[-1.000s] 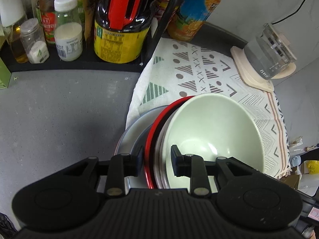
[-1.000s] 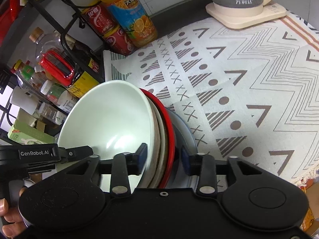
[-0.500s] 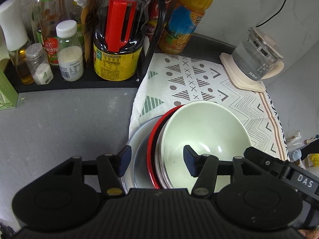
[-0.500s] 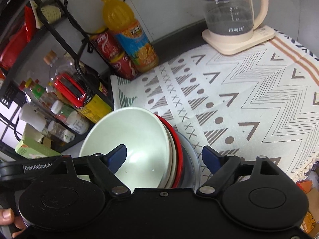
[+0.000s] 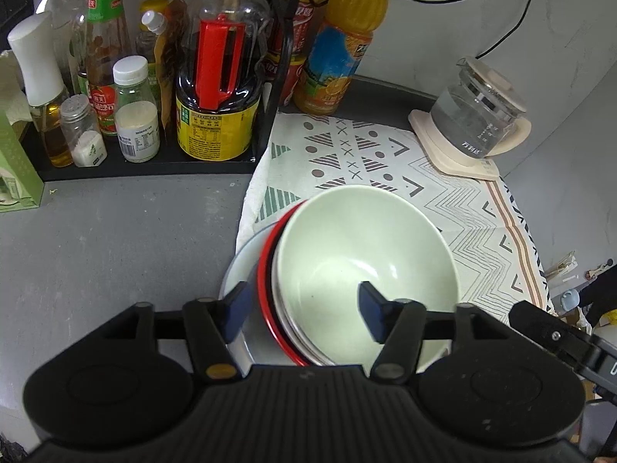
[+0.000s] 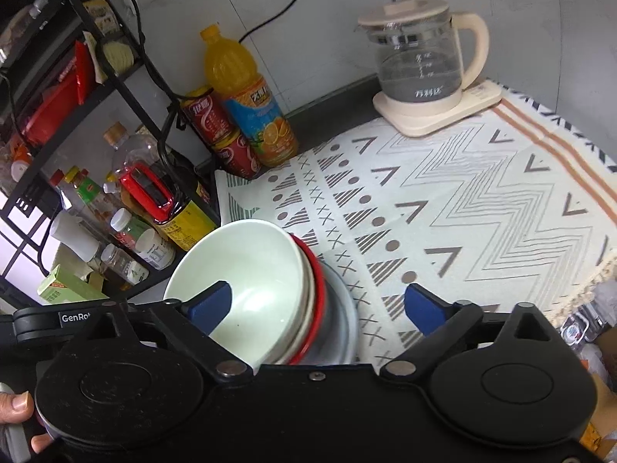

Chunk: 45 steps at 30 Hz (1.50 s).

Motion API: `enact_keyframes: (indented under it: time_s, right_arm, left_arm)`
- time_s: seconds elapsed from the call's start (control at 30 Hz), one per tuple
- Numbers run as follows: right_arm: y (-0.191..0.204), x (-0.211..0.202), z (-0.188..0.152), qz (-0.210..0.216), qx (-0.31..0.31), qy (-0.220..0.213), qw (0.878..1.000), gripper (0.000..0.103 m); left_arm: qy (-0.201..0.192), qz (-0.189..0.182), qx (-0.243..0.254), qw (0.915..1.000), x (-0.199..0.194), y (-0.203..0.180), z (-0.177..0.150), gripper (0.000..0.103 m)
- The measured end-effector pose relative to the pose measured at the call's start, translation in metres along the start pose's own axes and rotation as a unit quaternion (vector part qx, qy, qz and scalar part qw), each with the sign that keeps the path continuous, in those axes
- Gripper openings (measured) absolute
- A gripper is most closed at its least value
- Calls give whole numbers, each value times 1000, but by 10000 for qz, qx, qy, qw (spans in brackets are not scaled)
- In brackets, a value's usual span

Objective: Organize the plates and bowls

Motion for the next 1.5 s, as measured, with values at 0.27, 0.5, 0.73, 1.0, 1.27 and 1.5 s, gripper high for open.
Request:
enact_keyframes:
  time_s: [0.27, 0.5, 0.73, 1.0, 1.27, 1.5]
  right_arm:
    - [-20, -38, -15, -31, -89, -207, 9997, 102]
    - [-37, -76, -46, 53, -4, -363, 9993, 103]
    - [-44, -109, -78, 54, -41, -477, 9988, 103]
    - [-46, -140, -108, -26, -170, -670, 9976, 103]
    - [-43, -165, -134, -127, -388, -827, 9957, 103]
    - [-43, -183, -155, -203, -507, -994, 9935, 103]
  left_arm:
    - [-217, 51, -88, 9997, -29, -17, -39, 75]
    - [-272, 49, -59, 9996, -57, -32, -82, 75]
    - [-426, 7, 23, 9991, -83, -42, -120, 82]
    - [-598, -21, 232, 9979, -109, -50, -162, 84]
    - [-874, 80, 511, 9948, -130, -52, -195, 90]
    - [-1039, 112, 585, 9928, -145, -51, -217, 102]
Point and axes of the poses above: each gripper's, at about its wrist camera, not at the fingertips, and x roughly the way its jaws point, y to its left, z to its top, the point moved 8 cm from there along x, roughly the way its jaws point, and after that the axes turned 8 degrees about y, right-handed, at the moved point
